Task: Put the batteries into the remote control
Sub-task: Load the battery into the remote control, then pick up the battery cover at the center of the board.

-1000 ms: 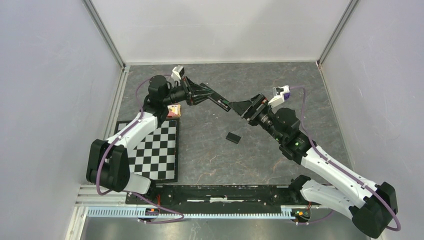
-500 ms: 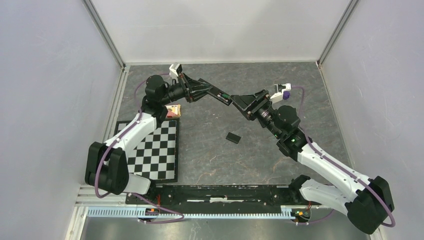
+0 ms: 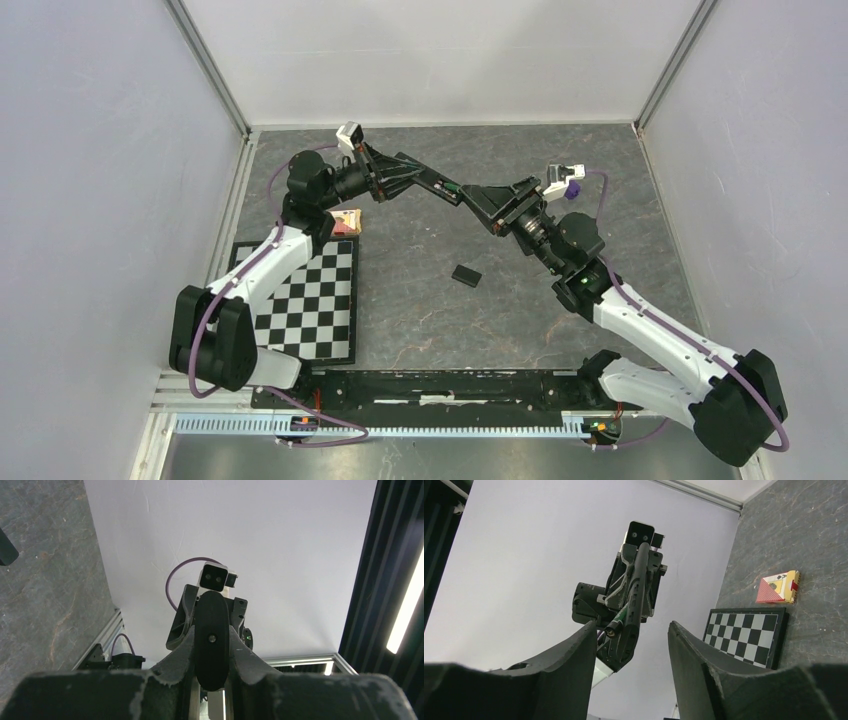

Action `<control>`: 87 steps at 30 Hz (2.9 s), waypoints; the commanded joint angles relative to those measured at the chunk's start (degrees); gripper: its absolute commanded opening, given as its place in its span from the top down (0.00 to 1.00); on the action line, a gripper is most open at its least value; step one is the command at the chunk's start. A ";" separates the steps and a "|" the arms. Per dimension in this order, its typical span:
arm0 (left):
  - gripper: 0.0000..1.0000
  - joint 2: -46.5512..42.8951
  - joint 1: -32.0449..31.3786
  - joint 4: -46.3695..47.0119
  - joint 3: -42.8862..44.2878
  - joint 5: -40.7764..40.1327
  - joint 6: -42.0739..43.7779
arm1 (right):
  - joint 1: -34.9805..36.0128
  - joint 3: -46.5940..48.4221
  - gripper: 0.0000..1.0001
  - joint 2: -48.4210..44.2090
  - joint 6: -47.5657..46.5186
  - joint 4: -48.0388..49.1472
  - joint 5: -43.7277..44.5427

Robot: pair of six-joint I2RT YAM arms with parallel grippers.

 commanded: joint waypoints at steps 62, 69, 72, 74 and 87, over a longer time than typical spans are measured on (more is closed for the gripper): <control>0.98 -5.24 0.71 -30.93 6.00 -5.24 42.94 | -1.11 16.93 0.11 1.08 -46.23 -30.22 4.88; 0.98 -7.37 6.01 -37.98 0.01 -11.37 45.93 | -1.25 19.08 0.02 10.14 -73.73 -43.67 -3.87; 0.98 -6.62 8.04 -38.68 -1.53 -9.23 46.17 | -1.23 18.98 0.02 16.17 -80.84 -50.30 -5.24; 0.98 -6.66 8.40 -39.33 -1.81 -8.68 47.64 | -1.16 18.55 0.09 20.50 -85.22 -53.48 -8.21; 0.98 -4.09 9.48 -42.47 -1.51 -7.79 50.89 | 3.45 19.49 0.12 35.25 -97.75 -59.56 -7.88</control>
